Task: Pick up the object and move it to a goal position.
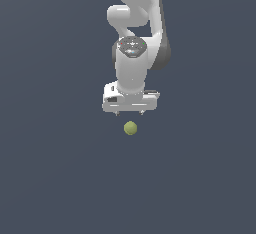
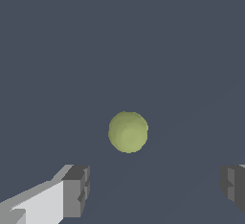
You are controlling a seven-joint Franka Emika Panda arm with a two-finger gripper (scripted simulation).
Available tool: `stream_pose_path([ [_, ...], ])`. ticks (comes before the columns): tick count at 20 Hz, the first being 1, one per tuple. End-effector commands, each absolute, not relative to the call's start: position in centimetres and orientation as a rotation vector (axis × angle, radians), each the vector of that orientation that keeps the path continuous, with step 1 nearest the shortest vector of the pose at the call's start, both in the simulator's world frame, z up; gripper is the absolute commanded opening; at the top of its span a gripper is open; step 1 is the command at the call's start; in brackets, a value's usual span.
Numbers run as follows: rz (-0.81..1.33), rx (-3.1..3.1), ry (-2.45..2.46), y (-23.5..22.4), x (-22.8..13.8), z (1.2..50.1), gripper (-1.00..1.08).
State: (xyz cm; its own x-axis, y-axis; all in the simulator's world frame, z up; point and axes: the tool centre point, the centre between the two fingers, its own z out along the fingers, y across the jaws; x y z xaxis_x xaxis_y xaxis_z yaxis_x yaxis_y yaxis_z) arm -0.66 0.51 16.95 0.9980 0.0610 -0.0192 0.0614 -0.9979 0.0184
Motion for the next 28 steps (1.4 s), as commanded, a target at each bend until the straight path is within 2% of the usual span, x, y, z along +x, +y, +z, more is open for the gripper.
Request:
stream_pose_path([
  [1,-0.029,3.121,0.096,0.5,-0.7,16.9,1.0],
  [10,-0.045,3.099,0.055,-2.3,-0.6,17.5,1.0],
  [16,-0.044,3.1,0.054,-2.2,-0.6,17.3,1.0],
  [28,-0.013,3.129,0.009,0.2,-0.9,11.5,1.0],
])
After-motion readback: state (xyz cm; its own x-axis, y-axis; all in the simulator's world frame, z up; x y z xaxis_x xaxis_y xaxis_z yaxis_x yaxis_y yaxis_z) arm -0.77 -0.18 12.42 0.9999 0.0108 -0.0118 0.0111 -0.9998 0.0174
